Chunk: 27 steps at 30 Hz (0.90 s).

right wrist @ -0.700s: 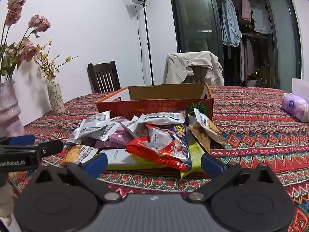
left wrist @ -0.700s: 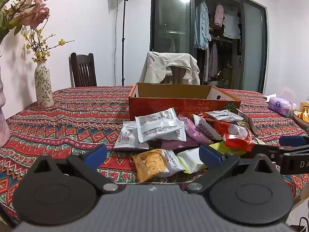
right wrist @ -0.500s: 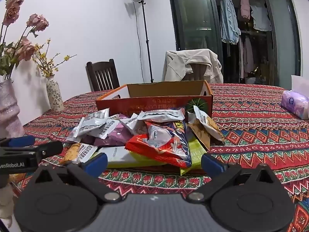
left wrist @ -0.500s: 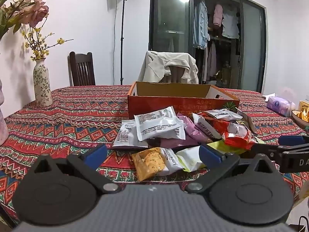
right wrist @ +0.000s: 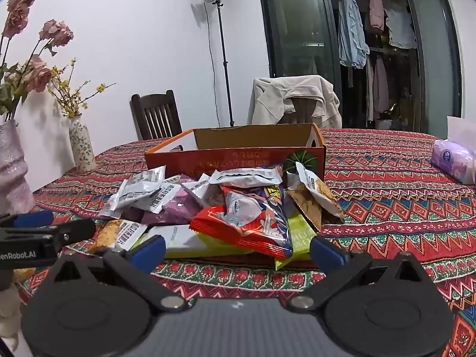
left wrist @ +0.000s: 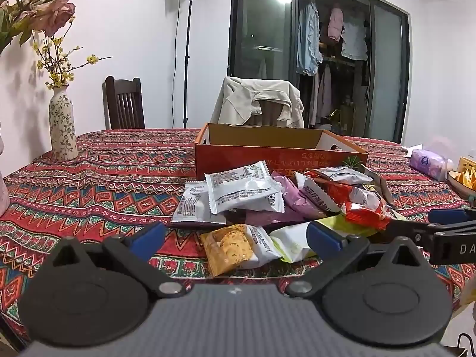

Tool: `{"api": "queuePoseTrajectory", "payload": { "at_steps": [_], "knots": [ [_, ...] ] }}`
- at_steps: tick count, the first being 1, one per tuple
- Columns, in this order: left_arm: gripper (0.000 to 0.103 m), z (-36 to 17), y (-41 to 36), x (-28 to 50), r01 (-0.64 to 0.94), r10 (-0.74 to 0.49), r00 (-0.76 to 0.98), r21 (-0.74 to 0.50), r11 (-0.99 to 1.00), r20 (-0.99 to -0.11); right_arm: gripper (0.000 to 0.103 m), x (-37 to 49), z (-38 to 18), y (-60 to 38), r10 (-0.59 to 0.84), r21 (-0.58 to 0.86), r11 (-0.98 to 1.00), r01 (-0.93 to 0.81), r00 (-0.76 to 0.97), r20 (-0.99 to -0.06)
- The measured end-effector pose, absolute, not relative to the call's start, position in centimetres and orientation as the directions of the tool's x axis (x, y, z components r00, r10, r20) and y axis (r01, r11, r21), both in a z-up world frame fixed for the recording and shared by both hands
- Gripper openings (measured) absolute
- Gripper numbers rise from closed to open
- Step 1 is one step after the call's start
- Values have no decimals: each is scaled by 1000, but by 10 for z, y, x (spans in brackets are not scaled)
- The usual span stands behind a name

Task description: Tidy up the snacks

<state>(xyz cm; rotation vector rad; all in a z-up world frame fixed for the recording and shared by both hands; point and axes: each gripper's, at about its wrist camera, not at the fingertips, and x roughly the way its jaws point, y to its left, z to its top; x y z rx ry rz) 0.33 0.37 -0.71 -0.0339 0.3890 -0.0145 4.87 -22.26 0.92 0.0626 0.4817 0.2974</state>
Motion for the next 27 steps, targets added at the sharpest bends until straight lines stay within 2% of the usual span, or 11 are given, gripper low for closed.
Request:
{"api": "queuePoseTrajectory", "payload": {
  "at_steps": [27],
  "knots": [
    [103,-10,3,4,10,-22,924,-35,999,-382,103,49,9,-222,294,127,956,-266,844,-449]
  ]
}}
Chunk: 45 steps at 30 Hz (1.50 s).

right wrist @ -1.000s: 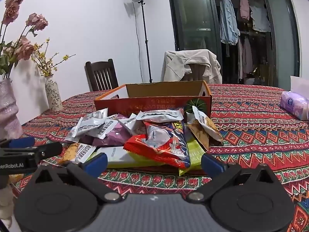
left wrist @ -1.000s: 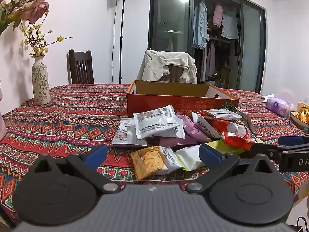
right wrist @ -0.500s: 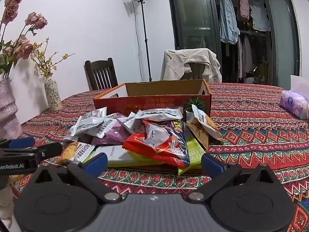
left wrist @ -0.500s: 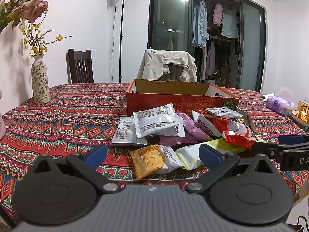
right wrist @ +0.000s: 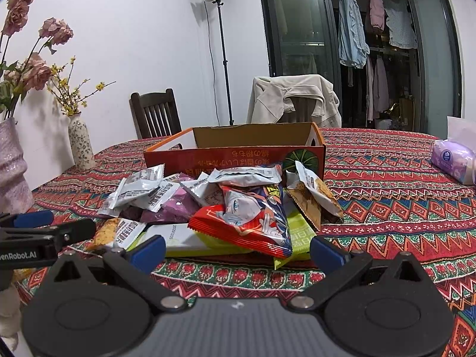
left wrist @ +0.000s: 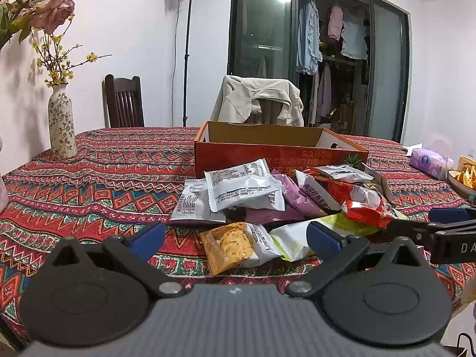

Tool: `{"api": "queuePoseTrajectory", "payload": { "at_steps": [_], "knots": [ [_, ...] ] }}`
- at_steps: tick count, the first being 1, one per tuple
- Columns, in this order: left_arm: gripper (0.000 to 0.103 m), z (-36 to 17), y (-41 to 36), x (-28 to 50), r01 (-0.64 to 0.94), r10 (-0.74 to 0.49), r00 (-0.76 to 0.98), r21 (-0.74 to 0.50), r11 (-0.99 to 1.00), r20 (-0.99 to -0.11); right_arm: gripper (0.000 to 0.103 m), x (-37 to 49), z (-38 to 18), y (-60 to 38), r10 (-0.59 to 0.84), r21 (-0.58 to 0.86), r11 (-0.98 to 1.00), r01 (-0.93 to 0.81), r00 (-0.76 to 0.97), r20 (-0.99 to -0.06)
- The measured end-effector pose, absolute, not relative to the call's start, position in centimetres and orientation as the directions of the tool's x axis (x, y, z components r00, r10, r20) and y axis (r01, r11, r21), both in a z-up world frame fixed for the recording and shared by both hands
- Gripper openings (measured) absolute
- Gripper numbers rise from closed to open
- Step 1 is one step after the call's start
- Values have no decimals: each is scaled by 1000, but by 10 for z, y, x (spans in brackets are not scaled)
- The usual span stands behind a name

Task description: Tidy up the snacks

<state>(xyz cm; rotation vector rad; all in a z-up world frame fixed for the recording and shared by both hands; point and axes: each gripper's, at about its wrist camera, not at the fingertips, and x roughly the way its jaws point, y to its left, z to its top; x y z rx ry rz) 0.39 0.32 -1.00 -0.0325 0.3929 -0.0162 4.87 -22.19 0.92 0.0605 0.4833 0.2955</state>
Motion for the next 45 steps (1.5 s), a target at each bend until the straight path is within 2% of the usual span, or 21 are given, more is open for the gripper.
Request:
{"api": "queuePoseTrajectory", "payload": {
  "at_steps": [45],
  "knots": [
    [103,-12,3,4,14,-30,922,-45,999,-387,103,49,8,-222,292,123,956,-265,844,-451]
  ]
}}
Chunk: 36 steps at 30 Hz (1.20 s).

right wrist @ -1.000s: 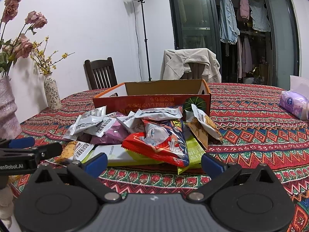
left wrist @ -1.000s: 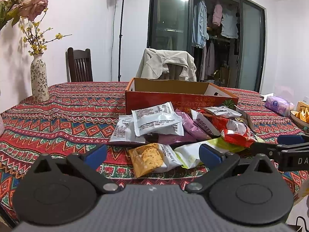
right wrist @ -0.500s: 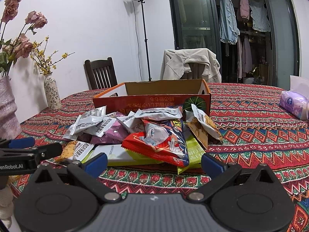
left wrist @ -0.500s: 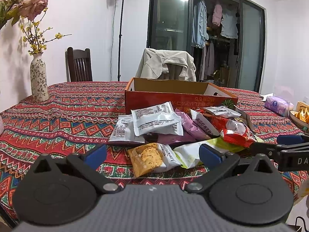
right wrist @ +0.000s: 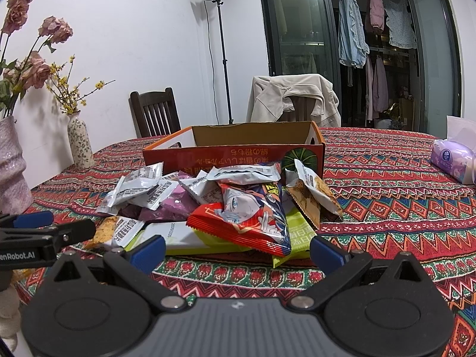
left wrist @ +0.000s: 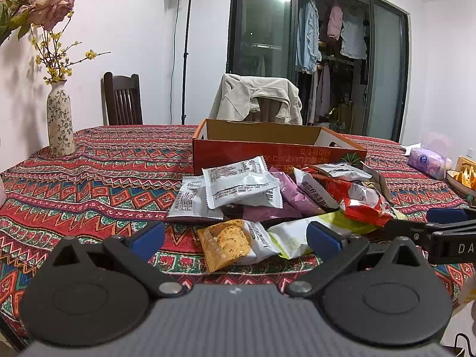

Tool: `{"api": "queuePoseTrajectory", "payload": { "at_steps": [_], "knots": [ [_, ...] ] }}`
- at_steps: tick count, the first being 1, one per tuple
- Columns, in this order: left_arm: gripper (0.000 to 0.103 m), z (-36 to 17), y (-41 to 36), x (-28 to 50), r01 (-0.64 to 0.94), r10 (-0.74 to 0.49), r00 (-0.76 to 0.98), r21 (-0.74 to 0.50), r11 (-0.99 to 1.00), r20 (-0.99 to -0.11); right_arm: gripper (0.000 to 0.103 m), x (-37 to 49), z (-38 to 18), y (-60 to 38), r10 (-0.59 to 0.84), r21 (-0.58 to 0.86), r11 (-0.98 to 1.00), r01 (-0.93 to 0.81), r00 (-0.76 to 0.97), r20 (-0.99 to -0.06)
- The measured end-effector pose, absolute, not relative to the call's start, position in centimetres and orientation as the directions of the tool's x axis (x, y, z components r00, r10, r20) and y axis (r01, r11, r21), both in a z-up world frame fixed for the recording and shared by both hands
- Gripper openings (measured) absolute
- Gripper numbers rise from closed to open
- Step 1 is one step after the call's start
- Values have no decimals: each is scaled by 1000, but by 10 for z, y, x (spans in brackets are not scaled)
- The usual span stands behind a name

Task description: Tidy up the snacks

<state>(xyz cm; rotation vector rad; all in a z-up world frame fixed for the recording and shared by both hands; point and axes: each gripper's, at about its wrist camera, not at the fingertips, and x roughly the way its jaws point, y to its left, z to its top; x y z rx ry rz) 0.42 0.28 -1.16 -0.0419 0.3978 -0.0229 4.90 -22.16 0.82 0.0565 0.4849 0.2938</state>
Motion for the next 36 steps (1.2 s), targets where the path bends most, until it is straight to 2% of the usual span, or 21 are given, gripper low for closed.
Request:
{"api": "queuePoseTrajectory", "payload": {
  "at_steps": [6,17,29,31,34,36],
  "knots": [
    [103,-11,3,5,8,-25,920,-46,999,-392,103,49,8,-221,292,123,956,-265,844,-450],
    [103,-13,11,41,-62,30,866,-46,997,-500,103,54,2,-227,290,126,957,-262,841,-457],
    [103,-28,-8,77,-81,75,817,15,997,-571,103,58,0,-230,282,131,959,-251,838,-467],
    [100,-31,-9,79,-82,76,812,16,997,-579,103,59,-1,-231,282,132,959,-249,837,-469],
    [89,-34,-6,78,-71,55,814,-4,997,-579,103,61,-2,-231,282,135,959,-248,834,-474],
    [74,-34,-4,76,-54,31,819,-23,998,-574,103,62,-4,-230,283,136,959,-248,832,-477]
  ]
}}
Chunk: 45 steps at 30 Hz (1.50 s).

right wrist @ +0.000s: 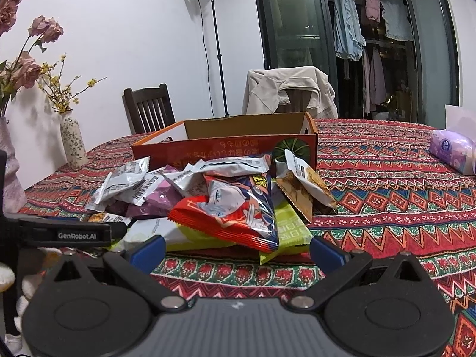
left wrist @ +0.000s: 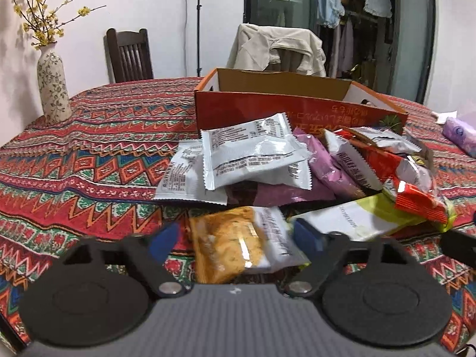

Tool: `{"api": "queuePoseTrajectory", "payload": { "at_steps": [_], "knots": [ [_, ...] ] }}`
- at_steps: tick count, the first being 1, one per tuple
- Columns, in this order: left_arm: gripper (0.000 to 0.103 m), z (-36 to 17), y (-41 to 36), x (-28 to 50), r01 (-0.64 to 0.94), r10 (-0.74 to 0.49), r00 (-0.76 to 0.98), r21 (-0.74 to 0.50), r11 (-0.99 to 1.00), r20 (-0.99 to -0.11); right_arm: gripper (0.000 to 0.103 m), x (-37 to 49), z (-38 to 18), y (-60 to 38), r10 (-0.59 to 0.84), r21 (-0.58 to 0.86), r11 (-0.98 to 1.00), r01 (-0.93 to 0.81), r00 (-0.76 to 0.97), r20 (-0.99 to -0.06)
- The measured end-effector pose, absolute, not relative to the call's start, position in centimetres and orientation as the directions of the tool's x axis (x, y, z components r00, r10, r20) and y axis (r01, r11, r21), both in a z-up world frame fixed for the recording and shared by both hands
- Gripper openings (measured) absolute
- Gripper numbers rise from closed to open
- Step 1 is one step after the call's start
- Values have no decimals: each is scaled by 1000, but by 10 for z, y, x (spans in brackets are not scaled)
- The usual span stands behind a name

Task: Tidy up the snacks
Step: 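Grasp the cookie packet with the left gripper while the right gripper grasps a white packet, then carry both packets over the orange box and open both grippers to drop them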

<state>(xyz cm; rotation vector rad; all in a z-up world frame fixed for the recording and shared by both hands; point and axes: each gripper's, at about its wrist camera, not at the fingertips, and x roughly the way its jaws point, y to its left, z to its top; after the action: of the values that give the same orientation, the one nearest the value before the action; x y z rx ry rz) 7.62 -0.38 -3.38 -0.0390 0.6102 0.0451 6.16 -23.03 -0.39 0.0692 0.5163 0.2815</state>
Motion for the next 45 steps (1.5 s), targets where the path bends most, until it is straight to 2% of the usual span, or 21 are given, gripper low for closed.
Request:
{"api": "queuePoseTrajectory", "payload": {
  "at_steps": [5,12,22,28,33,40,44,45],
  "knots": [
    [67,-36,1,71,-36,0,825,-53,998,-566,103,63,-7,-229,285,137,959,-250,828,-482],
    [66,-33,5,61,-35,7,846,-42,998,-533,103,62,-9,-228,283,135,959,-249,827,-486],
    [66,-2,7,36,4,-21,917,-43,999,-399,103,72,4,-224,267,103,964,-247,857,-441],
    [67,6,7,39,1,-14,928,-34,999,-372,103,104,30,-217,274,75,961,-267,873,-403],
    [67,13,13,45,-11,0,936,-27,1000,-353,102,149,43,-207,301,99,952,-288,838,-455],
    [67,21,21,57,-11,4,944,-18,1000,-331,101,203,40,-189,281,75,953,-293,764,-581],
    [67,21,25,65,-8,-1,942,-24,1000,-335,90,219,29,-185,283,105,954,-282,720,-634],
    [67,21,26,66,-7,-2,941,-26,1000,-339,90,221,27,-184,274,99,956,-276,718,-641]
  ]
}}
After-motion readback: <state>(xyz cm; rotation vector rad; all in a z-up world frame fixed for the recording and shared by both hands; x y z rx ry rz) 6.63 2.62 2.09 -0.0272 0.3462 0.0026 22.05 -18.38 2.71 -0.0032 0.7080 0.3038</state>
